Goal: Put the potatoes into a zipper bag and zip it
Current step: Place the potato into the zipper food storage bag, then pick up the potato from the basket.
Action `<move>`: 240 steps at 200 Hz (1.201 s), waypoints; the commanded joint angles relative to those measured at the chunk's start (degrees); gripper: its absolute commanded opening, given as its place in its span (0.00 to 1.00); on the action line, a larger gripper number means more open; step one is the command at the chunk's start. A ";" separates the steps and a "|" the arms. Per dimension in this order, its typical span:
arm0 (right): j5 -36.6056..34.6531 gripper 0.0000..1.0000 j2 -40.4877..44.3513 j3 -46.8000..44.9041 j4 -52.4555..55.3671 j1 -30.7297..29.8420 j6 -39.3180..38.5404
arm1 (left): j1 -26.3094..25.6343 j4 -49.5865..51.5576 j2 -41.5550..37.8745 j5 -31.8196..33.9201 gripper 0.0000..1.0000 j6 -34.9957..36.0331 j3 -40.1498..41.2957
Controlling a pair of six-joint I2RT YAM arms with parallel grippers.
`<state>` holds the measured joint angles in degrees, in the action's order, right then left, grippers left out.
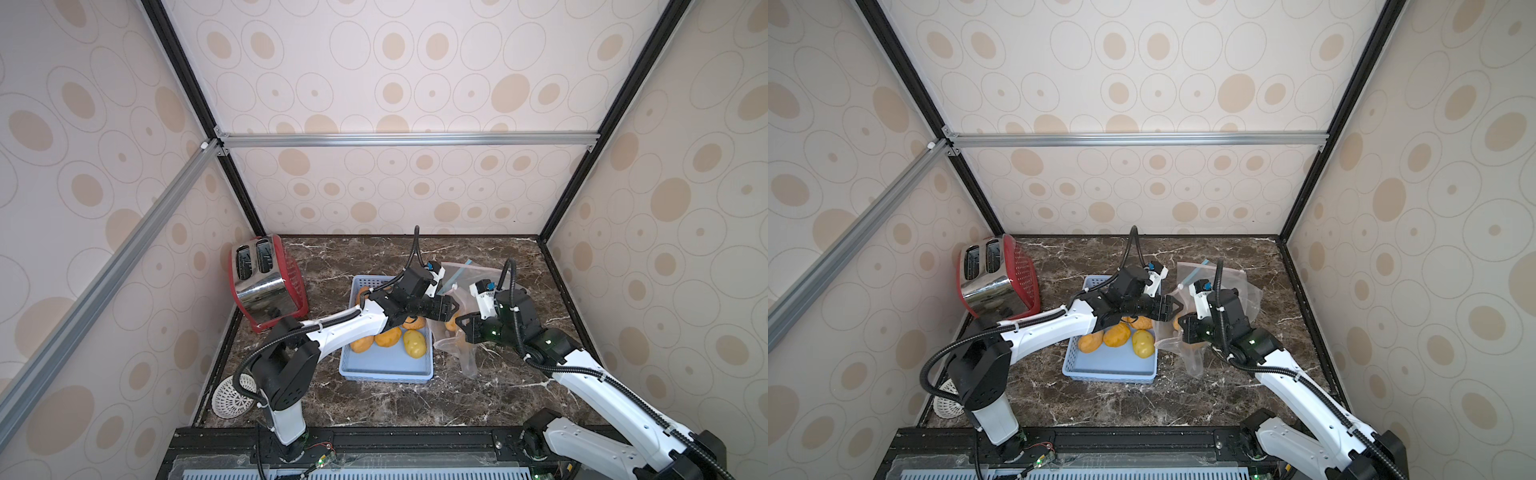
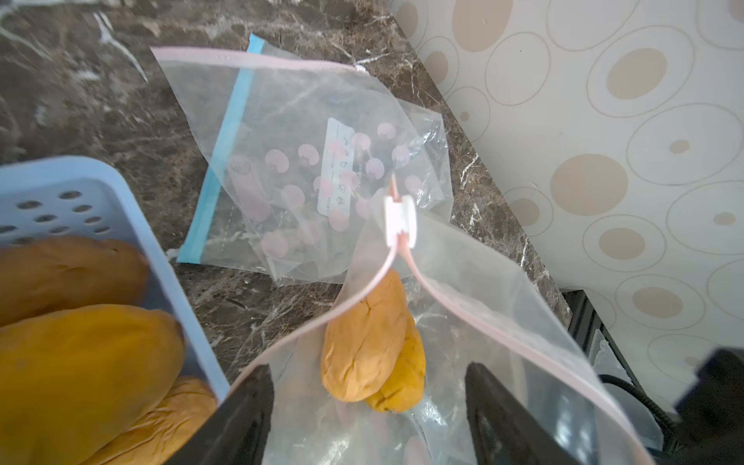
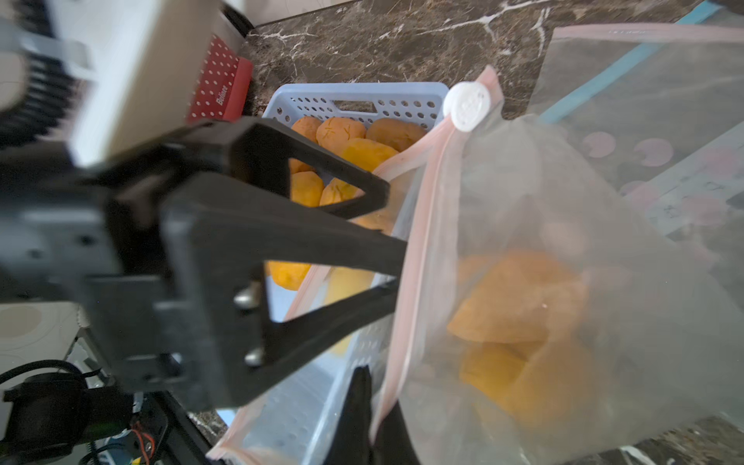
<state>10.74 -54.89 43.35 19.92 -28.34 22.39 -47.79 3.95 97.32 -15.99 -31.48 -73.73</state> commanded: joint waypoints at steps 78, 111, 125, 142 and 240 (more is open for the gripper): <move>-2.22 0.00 9.18 -9.45 -9.32 0.53 -0.95 | 2.14 8.29 -16.02 7.91 0.80 5.09 12.54; -2.72 0.00 9.86 -11.20 -11.27 0.56 -0.51 | 2.27 4.26 -18.52 3.83 0.80 2.94 20.93; -2.83 0.00 9.63 -11.53 -11.74 0.58 -0.37 | 2.28 3.40 -18.95 2.14 0.80 2.83 23.54; -2.67 0.00 9.03 -11.52 -11.85 0.56 -0.32 | 2.25 3.43 -19.33 1.90 0.79 2.41 25.33; -2.41 0.00 8.74 -11.62 -11.83 0.63 -0.38 | 4.46 11.83 -12.80 16.43 0.84 6.26 21.59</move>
<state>8.80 -46.54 32.18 9.34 -28.14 21.78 -44.95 12.95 81.43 -3.36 -27.42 -48.66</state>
